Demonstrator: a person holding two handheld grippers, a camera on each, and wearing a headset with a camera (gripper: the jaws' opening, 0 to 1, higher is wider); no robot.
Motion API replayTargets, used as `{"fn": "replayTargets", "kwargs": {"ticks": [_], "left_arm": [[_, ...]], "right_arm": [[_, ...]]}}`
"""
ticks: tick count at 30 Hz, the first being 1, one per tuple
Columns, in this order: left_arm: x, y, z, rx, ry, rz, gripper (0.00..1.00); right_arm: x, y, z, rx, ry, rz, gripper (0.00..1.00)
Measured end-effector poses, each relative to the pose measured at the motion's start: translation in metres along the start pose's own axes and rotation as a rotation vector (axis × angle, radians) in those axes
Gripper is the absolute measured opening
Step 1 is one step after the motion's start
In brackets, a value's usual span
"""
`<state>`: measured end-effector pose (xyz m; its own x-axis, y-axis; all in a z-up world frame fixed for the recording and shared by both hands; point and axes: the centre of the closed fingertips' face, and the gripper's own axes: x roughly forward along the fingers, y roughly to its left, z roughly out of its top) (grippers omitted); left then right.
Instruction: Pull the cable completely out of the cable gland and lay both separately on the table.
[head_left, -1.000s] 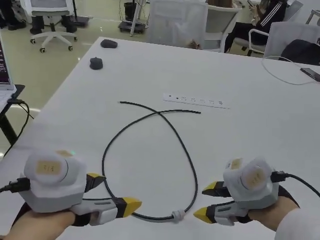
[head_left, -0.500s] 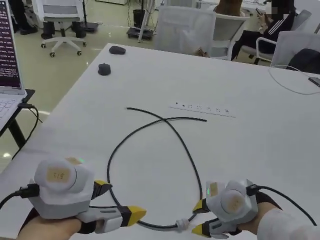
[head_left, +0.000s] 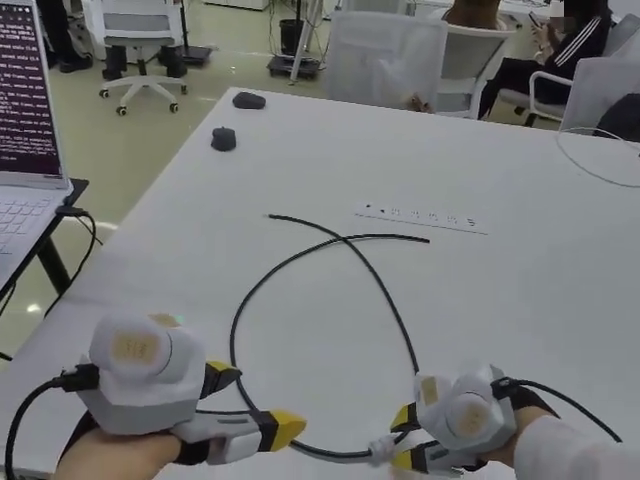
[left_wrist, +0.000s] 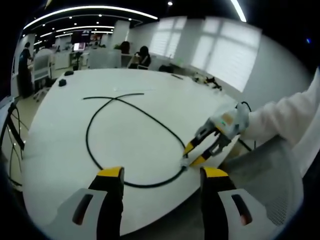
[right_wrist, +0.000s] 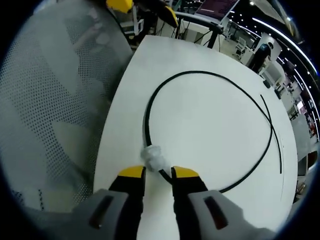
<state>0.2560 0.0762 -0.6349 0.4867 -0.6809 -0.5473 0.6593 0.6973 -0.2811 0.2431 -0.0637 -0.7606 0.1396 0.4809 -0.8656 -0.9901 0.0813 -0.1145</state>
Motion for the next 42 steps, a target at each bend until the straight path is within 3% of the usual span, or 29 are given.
{"fn": "replayTargets", "kwargs": {"ticks": [5,9,15,20,22,28,32,36,42], "left_arm": [[0.001,-0.004,-0.001,0.013,0.006,-0.011,0.62],[0.002,-0.006,-0.002,0.019,0.011,-0.017,0.61],[0.003,-0.007,-0.002,0.034,0.015,-0.023,0.6],[0.002,-0.006,-0.002,0.032,0.012,-0.023,0.6],[0.002,-0.007,-0.002,0.03,0.013,-0.027,0.59],[0.002,-0.012,-0.002,0.053,0.014,-0.045,0.58],[0.003,-0.023,0.001,0.036,-0.001,-0.101,0.55],[0.004,-0.029,0.003,0.069,-0.008,-0.118,0.54],[0.003,-0.039,0.009,0.069,-0.035,-0.165,0.51]], "right_arm": [[0.005,0.007,0.005,-0.027,-0.017,0.01,0.18],[0.007,0.004,0.006,-0.039,-0.019,-0.01,0.13],[0.008,0.004,0.006,0.091,-0.041,-0.017,0.13],[0.004,0.005,0.009,0.149,-0.061,-0.028,0.12],[0.001,0.008,0.01,0.218,-0.059,-0.021,0.12],[-0.016,0.009,0.024,0.286,-0.08,-0.012,0.12],[-0.03,0.008,0.035,0.276,-0.076,-0.02,0.12],[-0.044,0.003,0.045,0.291,-0.077,-0.033,0.12],[-0.06,0.005,0.068,0.303,-0.103,-0.022,0.12]]}}
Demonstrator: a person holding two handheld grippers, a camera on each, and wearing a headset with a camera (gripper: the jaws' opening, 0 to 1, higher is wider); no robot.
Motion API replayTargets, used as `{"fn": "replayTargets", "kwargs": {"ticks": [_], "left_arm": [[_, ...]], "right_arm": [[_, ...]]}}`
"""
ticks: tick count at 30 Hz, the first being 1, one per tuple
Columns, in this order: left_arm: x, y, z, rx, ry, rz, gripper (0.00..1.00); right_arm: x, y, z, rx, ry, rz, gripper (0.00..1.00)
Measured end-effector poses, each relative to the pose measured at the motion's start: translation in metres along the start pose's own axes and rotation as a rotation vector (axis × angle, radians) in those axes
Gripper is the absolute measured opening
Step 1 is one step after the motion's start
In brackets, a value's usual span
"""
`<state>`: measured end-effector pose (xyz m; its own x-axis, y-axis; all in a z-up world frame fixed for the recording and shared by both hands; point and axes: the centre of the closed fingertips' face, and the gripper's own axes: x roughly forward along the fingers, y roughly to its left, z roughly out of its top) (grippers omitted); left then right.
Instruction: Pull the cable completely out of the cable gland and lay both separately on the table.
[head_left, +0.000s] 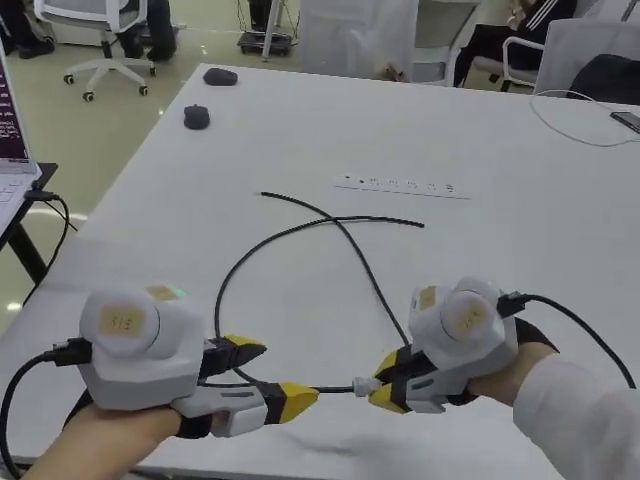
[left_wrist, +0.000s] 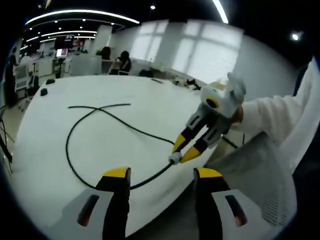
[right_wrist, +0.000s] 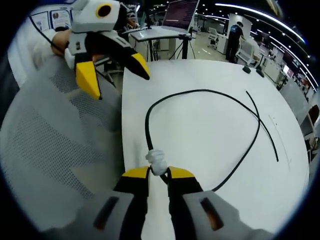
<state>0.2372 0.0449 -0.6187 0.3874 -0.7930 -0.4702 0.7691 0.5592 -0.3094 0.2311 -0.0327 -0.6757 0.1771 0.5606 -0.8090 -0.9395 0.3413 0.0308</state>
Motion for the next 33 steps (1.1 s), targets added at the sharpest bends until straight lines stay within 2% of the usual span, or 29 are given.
{"fn": "replayTargets", "kwargs": {"ticks": [3,5,7,10,19,22,25,29,33], "left_arm": [[-0.001,-0.003,0.003,0.023,-0.011,-0.008,0.47],[-0.001,-0.005,0.005,0.019,-0.022,-0.022,0.46],[-0.002,-0.008,0.011,-0.011,-0.048,-0.051,0.45],[-0.003,-0.012,0.016,0.009,-0.068,-0.066,0.45],[-0.005,-0.028,0.027,0.013,-0.1,-0.147,0.39],[-0.007,-0.035,0.03,0.036,-0.099,-0.193,0.37],[-0.008,-0.04,0.03,0.068,-0.077,-0.235,0.33],[-0.006,-0.044,0.035,0.101,-0.073,-0.256,0.25],[-0.006,-0.053,0.039,0.136,-0.076,-0.29,0.25]], "right_arm": [[-0.008,0.005,0.015,-0.017,-0.015,-0.001,0.11],[-0.011,0.007,0.02,-0.026,-0.021,-0.004,0.11],[-0.018,0.01,0.033,-0.042,-0.043,-0.008,0.11],[-0.028,0.014,0.046,-0.065,-0.07,-0.016,0.11],[-0.044,0.03,0.066,-0.15,-0.105,-0.02,0.11],[-0.049,0.033,0.071,-0.162,-0.124,-0.023,0.11],[-0.054,0.035,0.075,-0.17,-0.135,-0.031,0.11],[-0.062,0.04,0.08,-0.193,-0.147,-0.035,0.11],[-0.069,0.045,0.086,-0.217,-0.159,-0.04,0.11]]}}
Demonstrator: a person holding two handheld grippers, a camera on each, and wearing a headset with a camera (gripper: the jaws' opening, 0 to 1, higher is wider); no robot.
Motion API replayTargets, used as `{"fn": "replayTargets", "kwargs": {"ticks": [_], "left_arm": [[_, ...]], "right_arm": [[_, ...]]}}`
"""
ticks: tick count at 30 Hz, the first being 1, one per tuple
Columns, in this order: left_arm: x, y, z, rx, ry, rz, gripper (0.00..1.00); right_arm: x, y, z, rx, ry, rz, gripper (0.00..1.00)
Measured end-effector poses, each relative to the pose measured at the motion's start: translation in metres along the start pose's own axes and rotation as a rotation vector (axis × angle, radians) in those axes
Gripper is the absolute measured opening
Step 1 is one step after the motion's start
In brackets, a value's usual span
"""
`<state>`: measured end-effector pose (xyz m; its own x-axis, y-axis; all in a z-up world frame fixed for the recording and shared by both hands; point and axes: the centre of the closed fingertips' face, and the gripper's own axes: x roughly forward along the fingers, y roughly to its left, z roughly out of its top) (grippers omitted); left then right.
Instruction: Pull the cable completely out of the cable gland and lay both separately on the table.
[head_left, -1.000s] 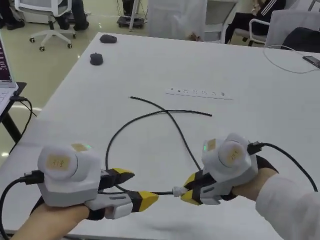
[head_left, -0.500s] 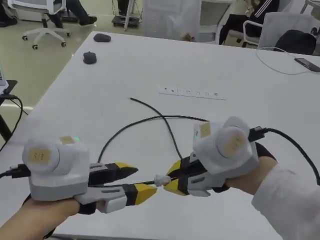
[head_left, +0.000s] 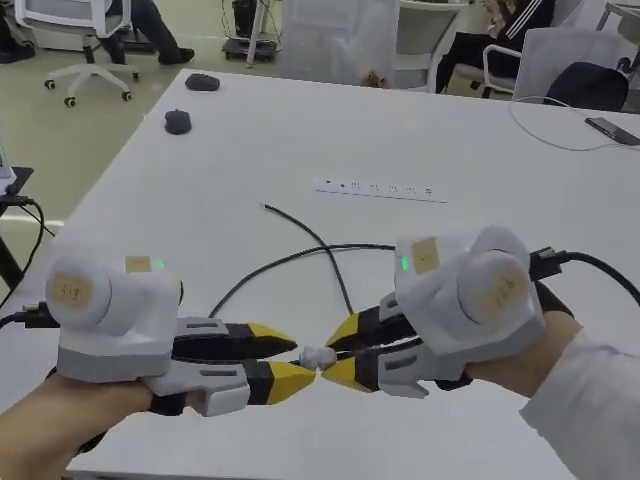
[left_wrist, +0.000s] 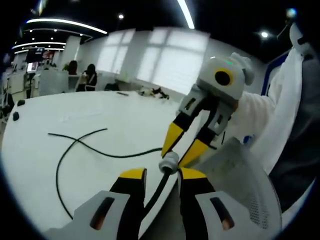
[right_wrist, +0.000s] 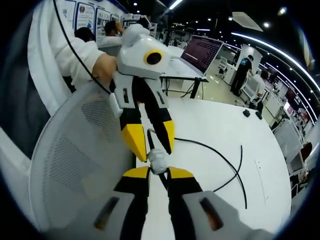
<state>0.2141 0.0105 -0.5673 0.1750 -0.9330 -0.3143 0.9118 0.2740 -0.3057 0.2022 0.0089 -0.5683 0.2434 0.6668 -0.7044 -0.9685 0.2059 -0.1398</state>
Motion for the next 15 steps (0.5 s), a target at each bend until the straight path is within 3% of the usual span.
{"fn": "replayTargets", "kwargs": {"ticks": [4,10,15], "left_arm": [[0.001,-0.007,0.003,-0.006,-0.017,-0.039,0.17],[0.001,-0.011,0.01,0.016,-0.046,-0.048,0.17],[-0.002,-0.014,0.021,-0.069,-0.101,-0.083,0.17]], "right_arm": [[-0.002,-0.003,0.002,-0.018,-0.002,-0.018,0.11],[-0.007,-0.003,0.003,-0.022,0.0,-0.032,0.11],[-0.011,-0.001,0.005,-0.06,0.006,-0.049,0.11]]}}
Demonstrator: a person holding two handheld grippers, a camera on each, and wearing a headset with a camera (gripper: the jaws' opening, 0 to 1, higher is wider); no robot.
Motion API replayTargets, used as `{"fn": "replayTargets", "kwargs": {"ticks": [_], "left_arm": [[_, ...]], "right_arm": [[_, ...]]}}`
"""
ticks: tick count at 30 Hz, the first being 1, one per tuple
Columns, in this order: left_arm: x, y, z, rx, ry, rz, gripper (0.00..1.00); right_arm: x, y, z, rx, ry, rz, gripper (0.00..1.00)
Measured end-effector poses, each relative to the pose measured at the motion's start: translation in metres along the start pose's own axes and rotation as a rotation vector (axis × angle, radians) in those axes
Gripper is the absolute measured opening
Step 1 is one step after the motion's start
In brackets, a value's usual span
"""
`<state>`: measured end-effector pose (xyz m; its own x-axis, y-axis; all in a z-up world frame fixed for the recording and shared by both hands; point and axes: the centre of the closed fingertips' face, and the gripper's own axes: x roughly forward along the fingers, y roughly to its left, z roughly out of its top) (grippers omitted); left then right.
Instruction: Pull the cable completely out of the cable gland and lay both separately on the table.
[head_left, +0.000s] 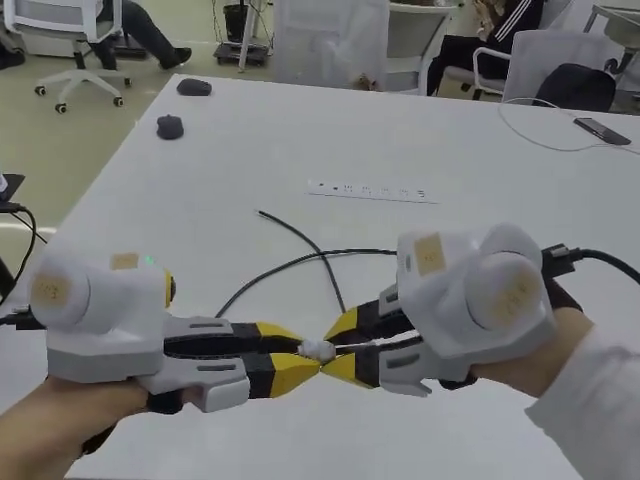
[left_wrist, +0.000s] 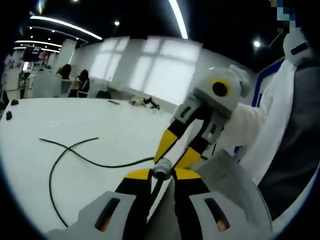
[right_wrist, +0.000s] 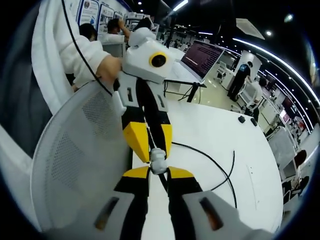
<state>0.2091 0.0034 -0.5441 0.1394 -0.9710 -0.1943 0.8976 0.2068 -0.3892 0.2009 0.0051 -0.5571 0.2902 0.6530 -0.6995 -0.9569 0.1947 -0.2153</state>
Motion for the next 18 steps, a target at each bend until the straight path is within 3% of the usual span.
{"fn": "replayTargets", "kwargs": {"ticks": [3,6,9,11,18], "left_arm": [[0.0,0.001,0.0,-0.06,-0.005,-0.011,0.16],[-0.001,-0.001,-0.001,-0.055,0.002,-0.02,0.16],[-0.004,-0.002,-0.001,-0.066,0.002,-0.041,0.15],[-0.007,-0.005,0.003,-0.064,-0.018,-0.054,0.15],[-0.019,-0.012,0.025,0.073,-0.093,-0.094,0.15]], "right_arm": [[0.0,-0.002,0.001,0.003,-0.013,-0.009,0.11],[0.001,-0.001,0.001,-0.007,-0.025,-0.005,0.11],[0.0,0.001,0.005,-0.06,-0.075,0.021,0.12],[-0.003,0.0,0.011,0.013,-0.147,0.051,0.12],[-0.025,-0.007,0.035,0.349,-0.423,0.205,0.19]]}}
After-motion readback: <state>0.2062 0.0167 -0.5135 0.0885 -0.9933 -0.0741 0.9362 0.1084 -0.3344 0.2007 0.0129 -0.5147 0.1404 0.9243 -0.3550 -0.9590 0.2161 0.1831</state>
